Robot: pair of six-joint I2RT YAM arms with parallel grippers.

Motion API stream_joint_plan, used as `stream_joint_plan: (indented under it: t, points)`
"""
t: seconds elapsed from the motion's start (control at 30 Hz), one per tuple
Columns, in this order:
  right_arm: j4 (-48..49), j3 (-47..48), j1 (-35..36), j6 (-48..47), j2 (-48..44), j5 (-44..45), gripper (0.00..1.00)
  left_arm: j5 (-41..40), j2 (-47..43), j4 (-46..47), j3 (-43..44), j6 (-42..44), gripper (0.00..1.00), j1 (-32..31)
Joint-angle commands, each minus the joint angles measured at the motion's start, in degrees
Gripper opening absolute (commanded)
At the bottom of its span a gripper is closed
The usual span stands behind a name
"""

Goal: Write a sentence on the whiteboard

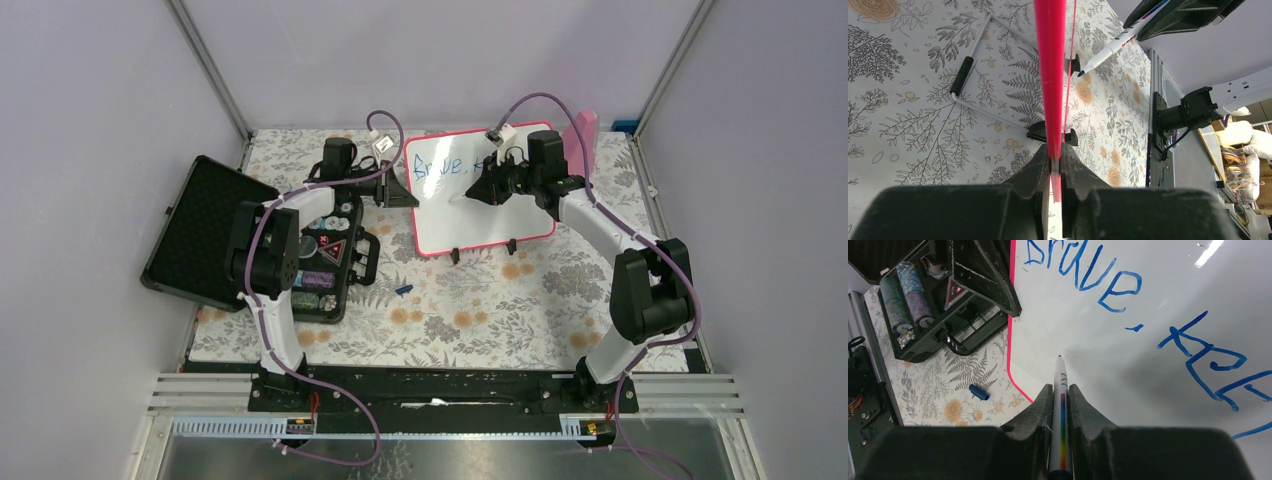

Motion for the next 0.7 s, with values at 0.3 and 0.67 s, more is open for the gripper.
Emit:
stream_joint_plan:
  t: [0.3,0.67]
  points:
    - [1.7,2.5,1.0,-1.2,0.6,2.0,0.0,2.4,-1.3,3.1,0.0,0.2,0.0,0.2]
    - [-1.1,6.1,2.7,-2.1,3.6,3.5,0.0,2.5,-1.2,3.1,0.1,0.2,0.0,0.2]
